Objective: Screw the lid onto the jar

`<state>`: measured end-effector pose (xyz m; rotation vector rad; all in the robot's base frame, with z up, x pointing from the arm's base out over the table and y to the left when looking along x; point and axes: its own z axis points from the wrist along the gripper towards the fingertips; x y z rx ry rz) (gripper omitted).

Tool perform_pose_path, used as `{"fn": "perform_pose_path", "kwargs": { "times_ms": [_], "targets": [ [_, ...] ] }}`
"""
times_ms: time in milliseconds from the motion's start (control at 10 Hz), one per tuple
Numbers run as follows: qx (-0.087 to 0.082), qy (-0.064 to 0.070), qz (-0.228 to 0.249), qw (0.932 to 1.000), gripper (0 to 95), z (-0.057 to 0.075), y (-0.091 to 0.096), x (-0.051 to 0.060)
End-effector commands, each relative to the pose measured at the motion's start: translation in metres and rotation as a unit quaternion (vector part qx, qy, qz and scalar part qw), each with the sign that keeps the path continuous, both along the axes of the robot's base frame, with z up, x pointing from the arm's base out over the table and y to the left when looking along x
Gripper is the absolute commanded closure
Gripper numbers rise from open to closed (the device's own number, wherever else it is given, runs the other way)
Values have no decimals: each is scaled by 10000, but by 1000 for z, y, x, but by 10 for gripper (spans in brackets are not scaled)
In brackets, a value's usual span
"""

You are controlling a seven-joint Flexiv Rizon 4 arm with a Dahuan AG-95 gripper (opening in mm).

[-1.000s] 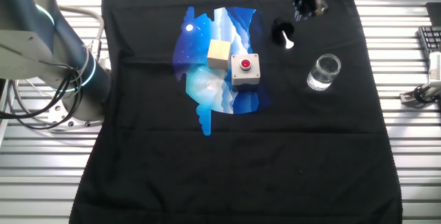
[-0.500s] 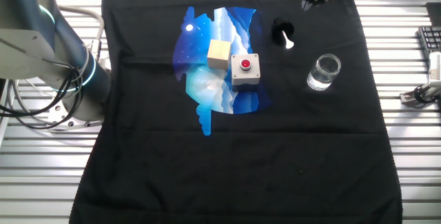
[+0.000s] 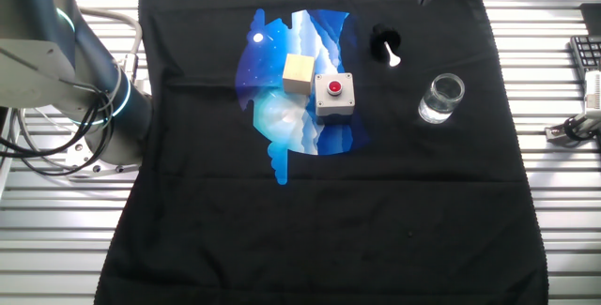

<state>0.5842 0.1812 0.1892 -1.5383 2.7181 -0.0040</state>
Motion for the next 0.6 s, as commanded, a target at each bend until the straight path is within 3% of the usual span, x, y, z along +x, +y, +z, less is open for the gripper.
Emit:
{"fn": "perform_pose_path", "kwargs": {
  "times_ms": [100, 600],
  "targets": [
    [-15, -1, -67, 10000, 950, 0, 1, 0],
    [43, -53, 144, 9999, 950, 0, 1, 0]
  ]
}}
